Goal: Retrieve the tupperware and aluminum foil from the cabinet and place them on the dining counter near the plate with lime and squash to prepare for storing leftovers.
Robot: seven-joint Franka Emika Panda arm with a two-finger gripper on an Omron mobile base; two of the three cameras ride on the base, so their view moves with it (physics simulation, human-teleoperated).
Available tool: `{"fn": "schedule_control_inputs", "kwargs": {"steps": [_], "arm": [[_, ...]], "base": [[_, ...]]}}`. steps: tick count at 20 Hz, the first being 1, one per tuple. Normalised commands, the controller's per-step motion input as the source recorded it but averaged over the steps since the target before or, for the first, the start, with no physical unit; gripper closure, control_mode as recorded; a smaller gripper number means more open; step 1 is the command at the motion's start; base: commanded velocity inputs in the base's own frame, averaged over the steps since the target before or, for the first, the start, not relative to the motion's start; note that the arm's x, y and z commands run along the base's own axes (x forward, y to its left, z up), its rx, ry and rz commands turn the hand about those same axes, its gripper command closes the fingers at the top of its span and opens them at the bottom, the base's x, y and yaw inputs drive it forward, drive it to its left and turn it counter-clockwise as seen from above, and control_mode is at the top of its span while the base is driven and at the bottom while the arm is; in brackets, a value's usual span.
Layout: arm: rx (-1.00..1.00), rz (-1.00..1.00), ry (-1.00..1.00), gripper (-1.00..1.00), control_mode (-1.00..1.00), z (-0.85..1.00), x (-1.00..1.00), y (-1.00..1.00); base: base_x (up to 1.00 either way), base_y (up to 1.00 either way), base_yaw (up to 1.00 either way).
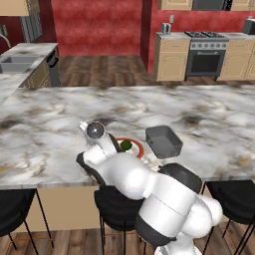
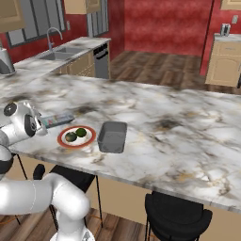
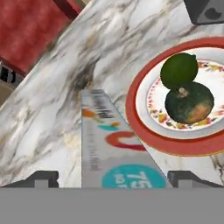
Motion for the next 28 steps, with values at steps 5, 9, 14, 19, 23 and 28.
{"fn": "schedule_control_inputs", "kwargs": {"steps": [5,9,14,19,23,28], "arm": [[-0.31,0.21,0.26,-1.0,-1.0,-0.4,0.1,-0.33],[-0.35,0.28,0.15,-1.0,-1.0,-0.06,-0.48,-0.15],[-0.26,0.27,0.01,-1.0,-1.0,0.39,-0.95,0.0],[-0.08,0.18,-0.16,-1.0,-1.0,0.84,-1.0,0.0],[0.09,0.04,-0.32,-1.0,-1.0,1.0,-1.0,-0.12],[0.19,0.01,-0.36,-1.0,-1.0,0.99,-0.97,-0.49]], "base": [[0.0,0.0,0.0],[0.0,0.0,0.0],[0.0,0.0,0.0],[0.0,0.0,0.0],[0.0,0.0,0.0],[0.0,0.0,0.0]]}}
